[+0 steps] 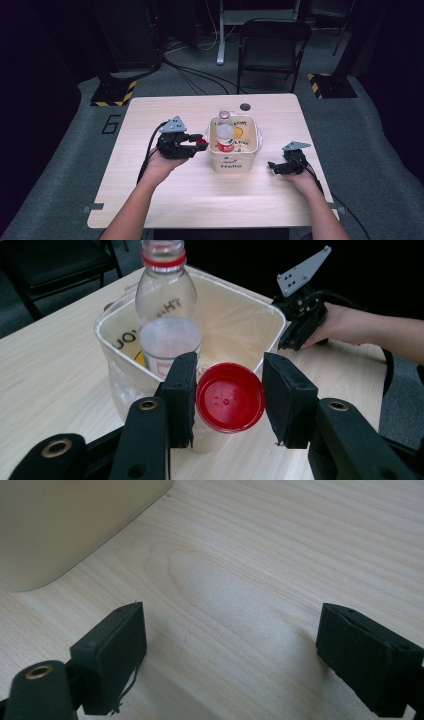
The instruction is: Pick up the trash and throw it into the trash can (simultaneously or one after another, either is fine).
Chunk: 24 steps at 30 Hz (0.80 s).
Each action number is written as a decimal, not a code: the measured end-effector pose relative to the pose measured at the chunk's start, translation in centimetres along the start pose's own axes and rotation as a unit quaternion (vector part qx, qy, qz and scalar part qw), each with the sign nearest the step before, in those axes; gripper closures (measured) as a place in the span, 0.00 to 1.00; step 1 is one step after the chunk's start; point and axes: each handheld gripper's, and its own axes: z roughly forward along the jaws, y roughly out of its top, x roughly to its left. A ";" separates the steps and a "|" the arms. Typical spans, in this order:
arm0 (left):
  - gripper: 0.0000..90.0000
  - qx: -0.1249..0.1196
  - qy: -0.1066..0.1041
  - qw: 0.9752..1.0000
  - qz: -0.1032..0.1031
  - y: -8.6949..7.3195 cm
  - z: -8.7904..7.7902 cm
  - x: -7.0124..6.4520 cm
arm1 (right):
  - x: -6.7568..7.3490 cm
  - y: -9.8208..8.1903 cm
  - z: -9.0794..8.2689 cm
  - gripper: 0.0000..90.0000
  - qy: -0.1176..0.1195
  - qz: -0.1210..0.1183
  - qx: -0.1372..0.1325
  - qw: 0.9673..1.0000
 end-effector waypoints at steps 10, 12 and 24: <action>0.65 0.001 -0.009 1.000 0.018 3.2 0.8 -0.3 | -0.1 0.0 0.0 0.13 0.000 -0.003 -0.001 1.000; 0.65 0.002 -0.011 1.000 0.023 3.6 1.1 -0.4 | 0.0 0.0 0.0 0.13 -0.001 -0.003 -0.001 1.000; 0.65 0.015 -0.012 0.999 0.030 4.4 2.9 -0.7 | -0.1 0.1 0.1 0.13 0.001 -0.003 -0.001 1.000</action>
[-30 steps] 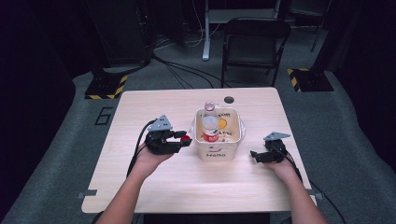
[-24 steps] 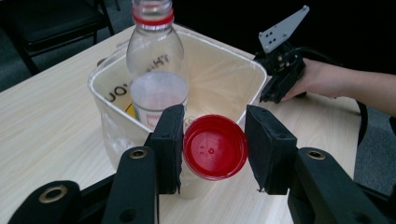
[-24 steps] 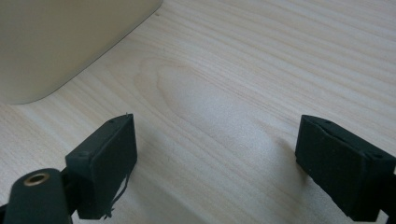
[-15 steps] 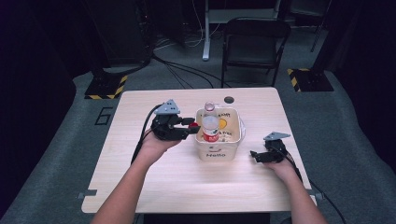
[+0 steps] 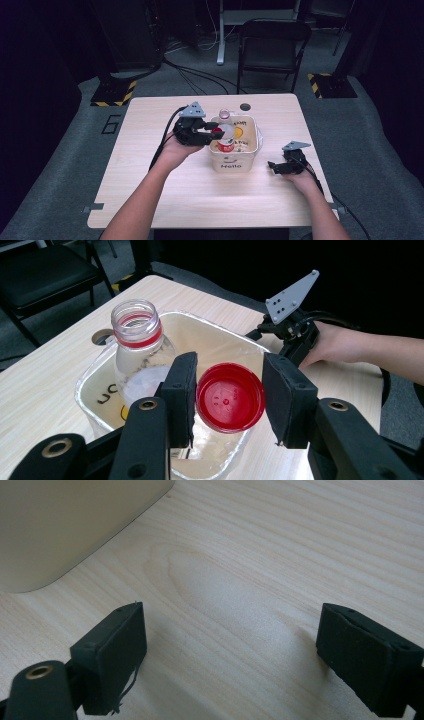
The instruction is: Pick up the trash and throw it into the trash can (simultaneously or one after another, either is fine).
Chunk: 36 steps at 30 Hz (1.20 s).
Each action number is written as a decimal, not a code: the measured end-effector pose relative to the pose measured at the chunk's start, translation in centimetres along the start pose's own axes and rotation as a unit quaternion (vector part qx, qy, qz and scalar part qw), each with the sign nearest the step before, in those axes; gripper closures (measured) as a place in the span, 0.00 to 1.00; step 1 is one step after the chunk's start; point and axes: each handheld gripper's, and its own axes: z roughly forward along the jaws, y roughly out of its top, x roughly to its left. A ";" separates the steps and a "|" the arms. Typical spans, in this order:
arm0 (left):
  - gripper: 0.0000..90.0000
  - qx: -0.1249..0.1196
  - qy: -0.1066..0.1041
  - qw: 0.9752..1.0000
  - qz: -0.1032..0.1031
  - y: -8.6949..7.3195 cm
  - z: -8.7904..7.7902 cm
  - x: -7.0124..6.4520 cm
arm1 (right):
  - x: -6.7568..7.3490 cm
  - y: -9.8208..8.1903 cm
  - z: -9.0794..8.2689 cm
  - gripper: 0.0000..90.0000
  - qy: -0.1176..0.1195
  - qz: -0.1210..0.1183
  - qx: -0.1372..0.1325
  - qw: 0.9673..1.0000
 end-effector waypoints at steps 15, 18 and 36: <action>0.65 0.028 0.023 0.999 -0.008 -1.2 2.7 0.8 | 0.0 0.0 0.0 0.13 0.000 0.000 0.000 1.000; 0.65 0.036 0.024 0.999 -0.011 -1.5 3.4 0.9 | 0.0 0.0 0.0 0.13 0.000 0.000 0.000 1.000; 0.65 0.059 0.037 0.997 -0.028 -3.6 5.4 1.3 | 0.0 0.0 0.0 0.13 0.002 -0.001 0.001 1.000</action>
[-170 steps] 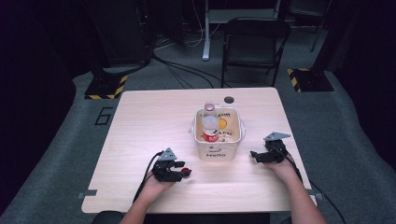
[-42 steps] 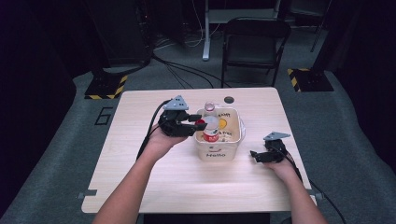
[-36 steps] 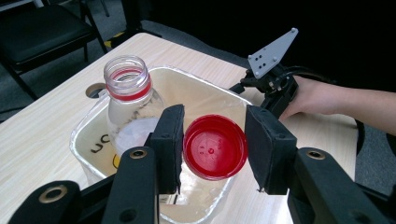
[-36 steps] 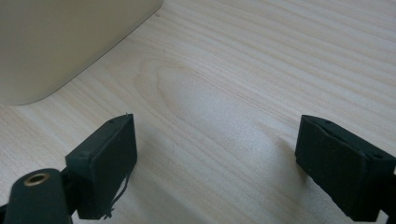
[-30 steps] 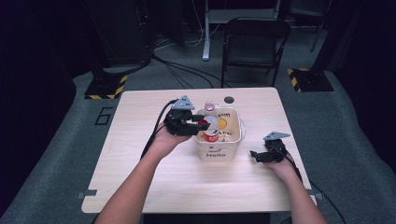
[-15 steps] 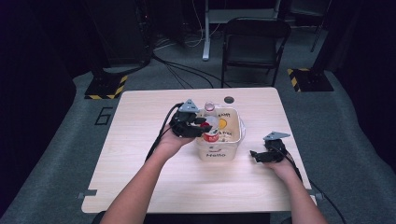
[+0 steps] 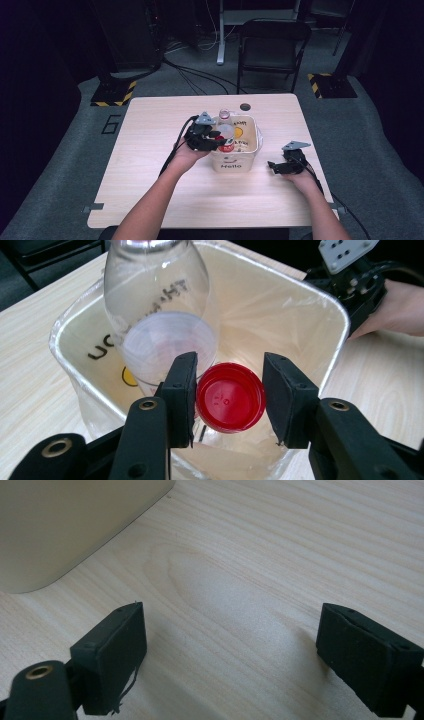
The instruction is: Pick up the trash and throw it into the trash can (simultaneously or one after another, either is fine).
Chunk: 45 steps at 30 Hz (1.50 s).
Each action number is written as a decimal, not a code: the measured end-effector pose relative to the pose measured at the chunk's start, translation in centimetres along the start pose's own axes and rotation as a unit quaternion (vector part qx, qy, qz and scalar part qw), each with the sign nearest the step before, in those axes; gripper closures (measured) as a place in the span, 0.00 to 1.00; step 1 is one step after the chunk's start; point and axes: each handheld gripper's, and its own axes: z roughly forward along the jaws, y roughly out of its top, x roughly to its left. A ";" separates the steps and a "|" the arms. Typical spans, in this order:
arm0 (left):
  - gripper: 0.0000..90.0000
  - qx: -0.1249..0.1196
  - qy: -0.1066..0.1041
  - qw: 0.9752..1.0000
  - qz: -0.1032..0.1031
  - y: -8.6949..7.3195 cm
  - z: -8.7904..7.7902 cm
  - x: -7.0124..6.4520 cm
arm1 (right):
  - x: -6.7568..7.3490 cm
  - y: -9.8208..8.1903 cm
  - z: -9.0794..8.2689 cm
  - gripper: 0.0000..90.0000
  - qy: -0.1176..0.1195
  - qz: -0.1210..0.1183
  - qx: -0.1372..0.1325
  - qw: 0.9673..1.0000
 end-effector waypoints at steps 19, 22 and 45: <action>0.63 0.001 0.007 1.000 -0.007 -0.2 0.7 0.3 | 0.0 0.0 0.0 0.13 0.001 0.002 0.001 1.000; 0.61 0.005 0.006 1.000 -0.010 -0.4 0.6 0.4 | 0.0 0.0 0.0 0.13 0.001 0.003 0.001 1.000; 0.48 -0.030 0.005 0.999 -0.036 -1.4 -2.7 1.4 | 0.0 0.0 0.0 0.14 0.001 -0.001 -0.001 1.000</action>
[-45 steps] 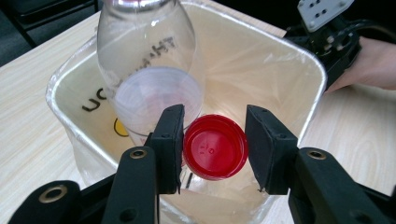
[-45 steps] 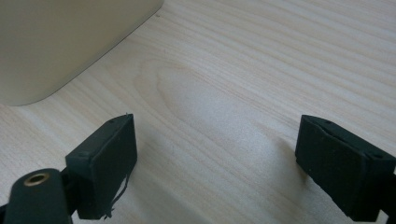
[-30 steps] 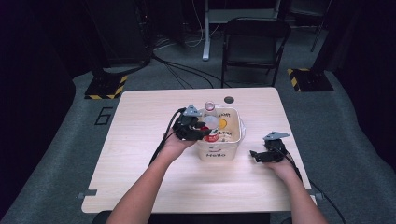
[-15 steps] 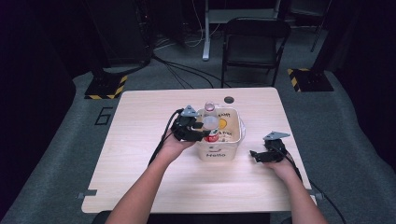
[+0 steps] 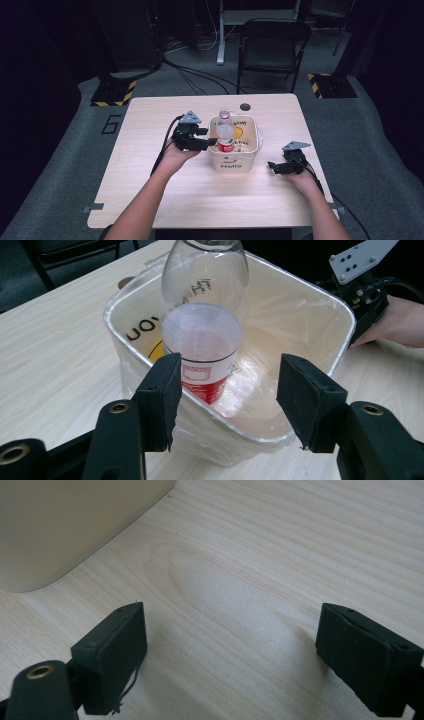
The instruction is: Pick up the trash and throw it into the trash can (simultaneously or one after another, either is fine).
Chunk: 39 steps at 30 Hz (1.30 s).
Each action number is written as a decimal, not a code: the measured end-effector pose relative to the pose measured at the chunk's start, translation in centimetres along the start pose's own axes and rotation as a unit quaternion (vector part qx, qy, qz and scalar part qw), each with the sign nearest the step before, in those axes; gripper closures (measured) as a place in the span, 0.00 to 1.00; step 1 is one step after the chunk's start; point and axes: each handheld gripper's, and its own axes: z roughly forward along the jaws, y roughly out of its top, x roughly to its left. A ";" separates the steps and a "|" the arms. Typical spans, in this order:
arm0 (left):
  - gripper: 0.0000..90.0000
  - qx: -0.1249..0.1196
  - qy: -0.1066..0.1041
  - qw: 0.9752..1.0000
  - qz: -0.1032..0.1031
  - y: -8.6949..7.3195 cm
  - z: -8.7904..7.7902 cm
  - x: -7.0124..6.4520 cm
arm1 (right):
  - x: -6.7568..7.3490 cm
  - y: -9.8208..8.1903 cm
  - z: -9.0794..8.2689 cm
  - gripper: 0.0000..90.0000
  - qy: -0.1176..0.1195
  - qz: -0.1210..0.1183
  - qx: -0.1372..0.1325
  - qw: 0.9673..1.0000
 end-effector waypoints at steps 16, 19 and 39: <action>0.48 0.048 0.063 0.996 0.046 -2.0 -2.9 1.3 | 0.0 0.0 0.0 0.13 0.001 -0.001 0.001 1.000; 0.48 0.048 0.074 0.995 0.041 -2.4 -4.1 2.0 | 0.0 0.1 0.1 0.13 0.001 0.003 0.001 1.000; 0.48 0.043 0.073 0.996 -0.034 -9.3 -3.8 4.3 | 0.0 0.3 0.3 0.13 0.001 0.003 0.002 1.000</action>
